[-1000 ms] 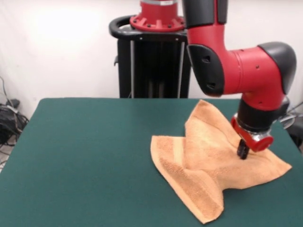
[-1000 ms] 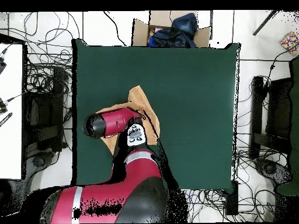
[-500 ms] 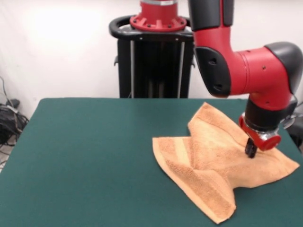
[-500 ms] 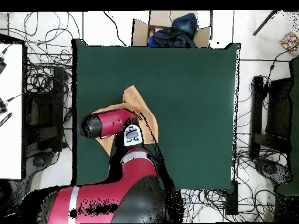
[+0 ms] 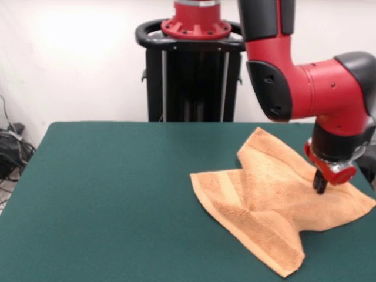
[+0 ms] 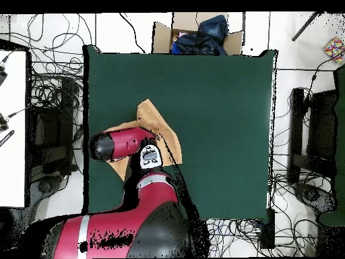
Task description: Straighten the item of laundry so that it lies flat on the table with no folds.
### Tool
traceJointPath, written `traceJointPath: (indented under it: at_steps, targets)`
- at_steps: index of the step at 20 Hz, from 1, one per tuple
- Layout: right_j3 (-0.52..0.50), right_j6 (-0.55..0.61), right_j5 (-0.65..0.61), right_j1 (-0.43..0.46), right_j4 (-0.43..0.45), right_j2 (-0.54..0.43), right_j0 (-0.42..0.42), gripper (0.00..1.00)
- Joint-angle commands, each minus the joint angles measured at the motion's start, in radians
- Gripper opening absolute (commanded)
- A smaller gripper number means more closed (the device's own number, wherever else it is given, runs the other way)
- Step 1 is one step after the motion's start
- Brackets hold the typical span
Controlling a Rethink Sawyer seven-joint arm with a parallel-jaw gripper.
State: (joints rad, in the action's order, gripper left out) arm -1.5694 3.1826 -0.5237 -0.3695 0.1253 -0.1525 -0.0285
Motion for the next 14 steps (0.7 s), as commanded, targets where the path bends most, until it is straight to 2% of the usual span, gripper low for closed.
traceJointPath:
  at_steps: [1,6,14]
  targets:
    - [-0.104,0.032,0.024,0.023,-0.079,-0.134,-0.041,0.00]
    - [-0.110,0.062,-0.021,-0.021,-0.091,-0.082,-0.086,0.00]
    - [-0.144,0.093,0.021,-0.016,-0.150,-0.106,-0.109,0.00]
